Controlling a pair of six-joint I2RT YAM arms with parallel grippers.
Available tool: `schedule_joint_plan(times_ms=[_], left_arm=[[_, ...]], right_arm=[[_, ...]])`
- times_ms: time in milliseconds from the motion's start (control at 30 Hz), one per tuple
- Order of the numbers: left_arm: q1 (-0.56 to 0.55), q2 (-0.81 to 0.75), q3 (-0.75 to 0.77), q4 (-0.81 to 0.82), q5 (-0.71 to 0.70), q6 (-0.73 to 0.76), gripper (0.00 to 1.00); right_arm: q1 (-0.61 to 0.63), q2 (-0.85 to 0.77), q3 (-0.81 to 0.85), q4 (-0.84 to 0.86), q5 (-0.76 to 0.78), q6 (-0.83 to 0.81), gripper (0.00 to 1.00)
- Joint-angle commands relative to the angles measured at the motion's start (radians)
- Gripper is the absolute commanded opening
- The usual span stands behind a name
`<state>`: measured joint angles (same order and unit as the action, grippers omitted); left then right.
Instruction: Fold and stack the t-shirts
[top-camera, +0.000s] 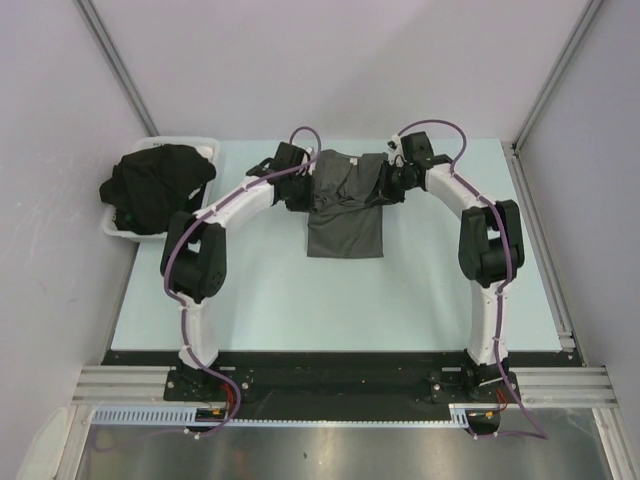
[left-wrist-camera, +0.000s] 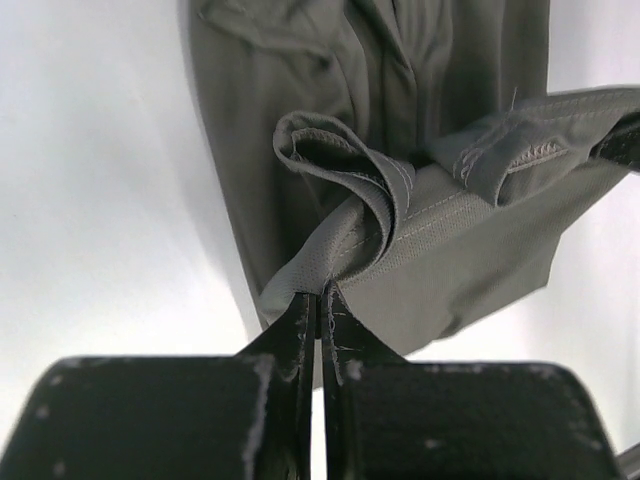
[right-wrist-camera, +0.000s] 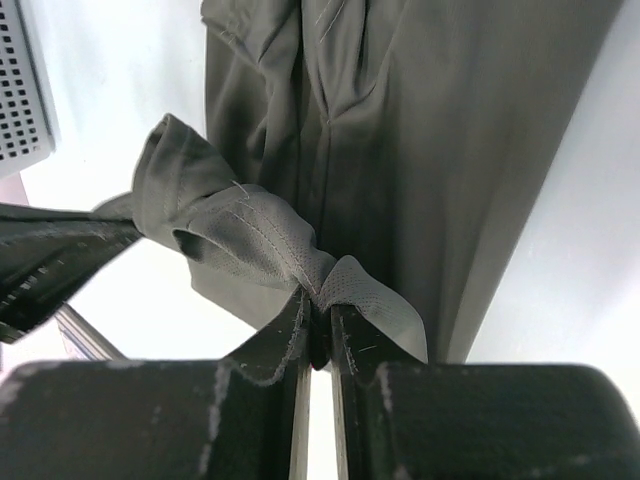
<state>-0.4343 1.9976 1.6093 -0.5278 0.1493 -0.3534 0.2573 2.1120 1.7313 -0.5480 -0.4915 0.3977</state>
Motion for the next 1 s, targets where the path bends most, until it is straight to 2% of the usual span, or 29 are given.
schedule_joint_plan(times_ms=[0, 433, 700, 800, 867, 933, 967], left_arm=[[0.035, 0.043, 0.086, -0.004, 0.016, 0.031, 0.0], [0.058, 0.147, 0.138, 0.049, 0.079, 0.019, 0.0], [0.058, 0.202, 0.199, 0.066, 0.069, 0.013, 0.0], [0.058, 0.239, 0.239, 0.057, 0.067, 0.013, 0.0], [0.06, 0.254, 0.262, 0.058, 0.065, 0.013, 0.07], [0.058, 0.276, 0.277, 0.052, 0.052, 0.01, 0.21], [0.058, 0.279, 0.279, 0.054, 0.042, 0.008, 0.24]], right_arm=[[-0.012, 0.055, 0.085, -0.036, -0.016, -0.03, 0.12], [-0.046, 0.144, 0.165, -0.047, -0.029, -0.045, 0.11], [-0.066, 0.169, 0.165, -0.044, -0.041, -0.063, 0.11], [-0.067, 0.192, 0.171, -0.046, -0.042, -0.074, 0.15], [-0.067, 0.209, 0.191, -0.059, -0.042, -0.088, 0.2], [-0.066, 0.227, 0.204, -0.076, -0.033, -0.099, 0.27], [-0.067, 0.23, 0.218, -0.084, -0.024, -0.109, 0.32]])
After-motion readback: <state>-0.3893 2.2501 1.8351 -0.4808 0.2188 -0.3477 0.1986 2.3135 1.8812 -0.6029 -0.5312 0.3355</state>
